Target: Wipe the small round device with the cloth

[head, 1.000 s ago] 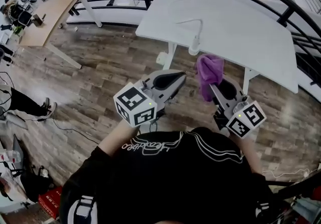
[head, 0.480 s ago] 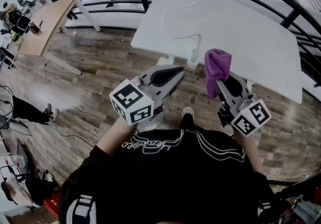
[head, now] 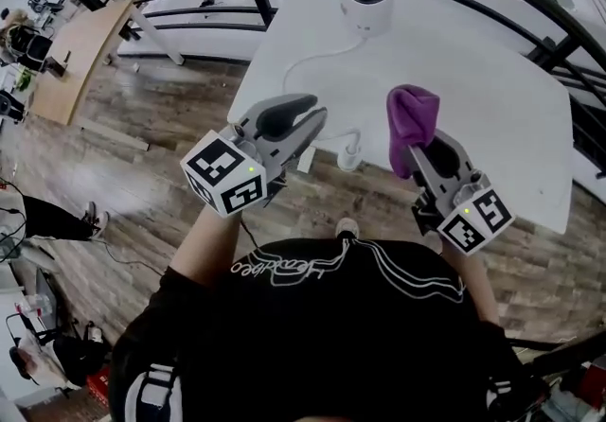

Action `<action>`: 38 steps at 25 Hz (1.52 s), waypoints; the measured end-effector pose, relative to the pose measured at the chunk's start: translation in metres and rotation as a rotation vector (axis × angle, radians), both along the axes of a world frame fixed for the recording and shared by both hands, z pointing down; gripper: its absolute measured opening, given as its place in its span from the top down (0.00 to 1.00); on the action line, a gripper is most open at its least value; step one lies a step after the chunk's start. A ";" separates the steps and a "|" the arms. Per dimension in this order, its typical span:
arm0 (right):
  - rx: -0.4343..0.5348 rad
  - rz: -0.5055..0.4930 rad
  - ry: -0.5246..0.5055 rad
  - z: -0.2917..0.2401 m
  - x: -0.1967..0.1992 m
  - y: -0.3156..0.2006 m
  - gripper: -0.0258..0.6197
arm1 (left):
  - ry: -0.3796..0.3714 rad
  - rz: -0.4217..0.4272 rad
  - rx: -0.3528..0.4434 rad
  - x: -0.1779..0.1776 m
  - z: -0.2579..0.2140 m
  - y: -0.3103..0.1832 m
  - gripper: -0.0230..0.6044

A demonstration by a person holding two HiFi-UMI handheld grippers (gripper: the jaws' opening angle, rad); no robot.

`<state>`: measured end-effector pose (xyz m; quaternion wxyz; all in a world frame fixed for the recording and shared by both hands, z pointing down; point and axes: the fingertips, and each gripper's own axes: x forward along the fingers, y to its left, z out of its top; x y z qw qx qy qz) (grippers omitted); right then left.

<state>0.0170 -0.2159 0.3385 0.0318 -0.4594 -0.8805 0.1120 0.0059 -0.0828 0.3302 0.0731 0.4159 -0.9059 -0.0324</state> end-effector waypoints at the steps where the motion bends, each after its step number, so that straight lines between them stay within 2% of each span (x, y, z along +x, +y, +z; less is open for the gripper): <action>1: 0.000 -0.005 -0.002 -0.002 -0.009 -0.001 0.85 | -0.005 -0.003 -0.020 -0.011 0.000 0.001 0.83; 5: -0.002 -0.014 -0.011 -0.006 -0.037 -0.004 0.85 | -0.017 -0.010 -0.100 -0.045 0.002 0.005 0.75; 9: -0.006 -0.010 0.000 -0.004 -0.050 -0.005 0.85 | -0.020 0.031 -0.182 -0.076 0.005 0.007 0.73; 12: -0.009 0.009 0.015 0.004 -0.063 -0.003 0.85 | 0.009 0.061 -0.230 -0.103 0.024 0.009 0.73; 14: -0.012 0.029 0.025 0.007 -0.069 -0.002 0.85 | 0.015 0.102 -0.278 -0.119 0.037 0.008 0.73; 20: -0.014 0.110 0.041 0.001 -0.079 -0.001 0.85 | -0.042 0.264 -0.409 -0.141 0.050 -0.003 0.73; 24: -0.012 0.159 0.050 0.006 -0.080 0.003 0.85 | -0.036 0.359 -0.451 -0.149 0.066 -0.006 0.73; 30: 0.000 0.216 0.051 0.008 -0.078 0.009 0.85 | -0.075 0.464 -0.498 -0.153 0.077 -0.010 0.74; 33: 0.001 0.237 0.050 0.009 -0.078 0.012 0.85 | -0.094 0.497 -0.509 -0.154 0.080 -0.011 0.82; 38: 0.005 0.267 0.042 0.011 -0.078 0.014 0.85 | -0.109 0.546 -0.517 -0.155 0.087 -0.014 0.86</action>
